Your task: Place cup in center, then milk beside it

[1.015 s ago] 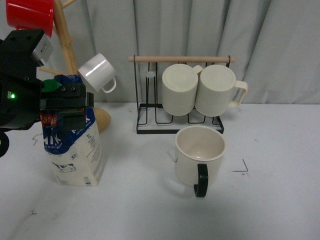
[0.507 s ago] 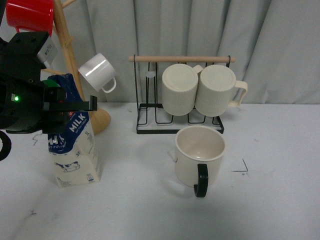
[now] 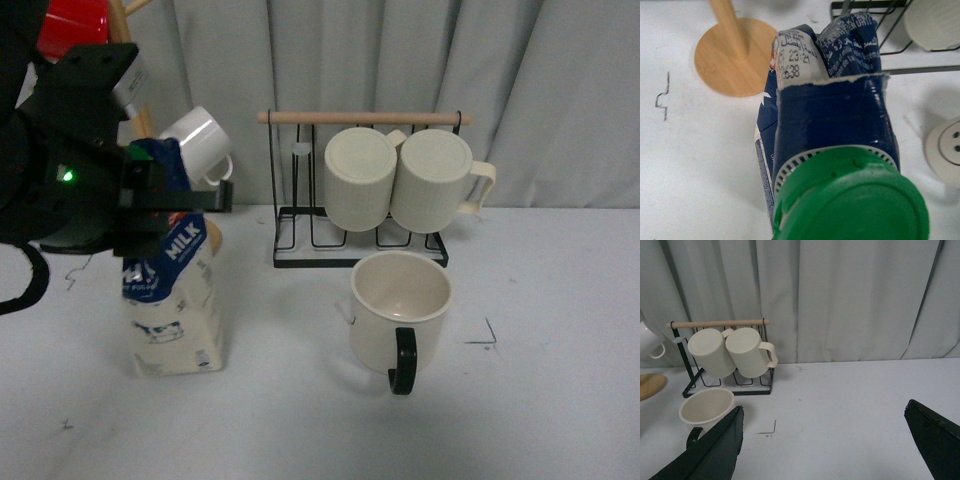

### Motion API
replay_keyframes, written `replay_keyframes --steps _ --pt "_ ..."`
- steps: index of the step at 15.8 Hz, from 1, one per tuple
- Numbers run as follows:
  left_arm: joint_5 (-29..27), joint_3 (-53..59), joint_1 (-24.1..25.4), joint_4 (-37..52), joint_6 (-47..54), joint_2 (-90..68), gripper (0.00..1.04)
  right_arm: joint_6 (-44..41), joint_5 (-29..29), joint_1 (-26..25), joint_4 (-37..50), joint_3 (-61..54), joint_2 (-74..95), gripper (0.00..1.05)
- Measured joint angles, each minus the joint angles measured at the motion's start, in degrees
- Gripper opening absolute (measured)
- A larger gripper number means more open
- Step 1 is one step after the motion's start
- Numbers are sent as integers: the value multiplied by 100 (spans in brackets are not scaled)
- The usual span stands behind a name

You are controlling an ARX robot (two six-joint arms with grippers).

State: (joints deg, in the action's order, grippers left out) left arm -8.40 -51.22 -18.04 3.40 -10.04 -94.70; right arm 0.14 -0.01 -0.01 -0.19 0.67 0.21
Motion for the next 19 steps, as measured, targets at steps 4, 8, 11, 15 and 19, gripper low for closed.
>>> replay_keyframes --steps 4,8,11,15,19 --pt "-186 -671 -739 -9 -17 -219 5 0 0 0 0 0 0 98" --pt "-256 -748 -1075 -11 -142 -584 4 0 0 0 0 0 0 98" --pt "-299 -837 -1196 111 -208 -647 4 0 0 0 0 0 0 98" --pt "-439 -841 -1292 271 -195 -798 4 0 0 0 0 0 0 98" --pt "-516 -822 -1316 428 -153 -986 4 0 0 0 0 0 0 98"
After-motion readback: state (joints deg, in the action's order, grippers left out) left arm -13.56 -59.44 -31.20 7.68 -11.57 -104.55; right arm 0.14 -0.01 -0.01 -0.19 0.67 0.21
